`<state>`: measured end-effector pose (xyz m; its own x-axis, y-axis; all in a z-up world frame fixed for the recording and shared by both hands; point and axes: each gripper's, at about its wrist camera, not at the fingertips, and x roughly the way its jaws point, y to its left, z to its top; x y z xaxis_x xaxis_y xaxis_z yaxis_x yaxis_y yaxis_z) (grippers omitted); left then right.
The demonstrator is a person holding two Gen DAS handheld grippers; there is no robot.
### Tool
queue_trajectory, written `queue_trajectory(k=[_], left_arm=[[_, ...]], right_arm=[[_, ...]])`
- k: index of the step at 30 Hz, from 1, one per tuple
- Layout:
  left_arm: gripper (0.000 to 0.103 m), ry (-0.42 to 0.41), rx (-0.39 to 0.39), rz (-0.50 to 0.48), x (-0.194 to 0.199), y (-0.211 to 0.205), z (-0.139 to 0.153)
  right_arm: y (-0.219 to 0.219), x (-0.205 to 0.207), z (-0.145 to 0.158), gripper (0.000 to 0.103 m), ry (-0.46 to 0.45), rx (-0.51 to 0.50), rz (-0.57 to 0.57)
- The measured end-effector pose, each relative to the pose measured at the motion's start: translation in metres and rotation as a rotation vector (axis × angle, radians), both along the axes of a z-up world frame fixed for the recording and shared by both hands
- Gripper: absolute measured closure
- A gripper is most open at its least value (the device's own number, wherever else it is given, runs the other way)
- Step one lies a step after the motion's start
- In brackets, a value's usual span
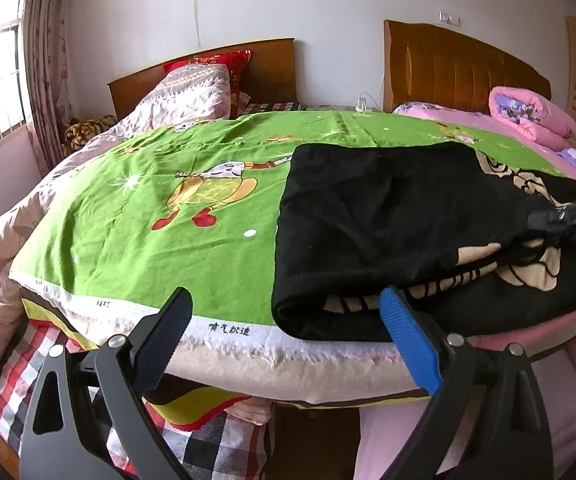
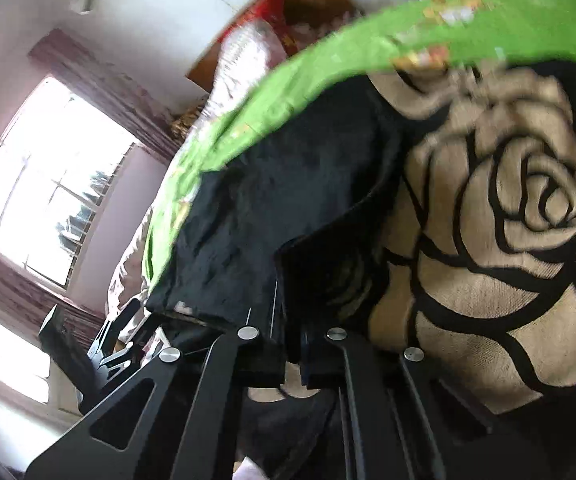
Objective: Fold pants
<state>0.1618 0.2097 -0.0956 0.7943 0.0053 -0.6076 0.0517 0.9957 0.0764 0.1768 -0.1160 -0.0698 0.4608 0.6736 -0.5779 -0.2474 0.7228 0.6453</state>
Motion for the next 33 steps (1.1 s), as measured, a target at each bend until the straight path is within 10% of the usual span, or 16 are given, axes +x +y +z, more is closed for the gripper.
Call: queue_trajectory(k=[11, 20, 33], left_arm=[[0.008, 0.061, 0.075, -0.037, 0.035, -0.022, -0.002], [0.007, 0.083, 0.064, 0.05, 0.046, -0.015, -0.009], [0.008, 0.141, 0.084, 0.127, 0.026, 0.002, -0.003]], right_arm=[[-0.008, -0.018, 0.093, 0.097, -0.307, -0.102, -0.023], [-0.041, -0.03, -0.002, 0.097, -0.08, -0.149, -0.066], [-0.037, -0.02, -0.006, 0.083, -0.017, -0.065, 0.02]])
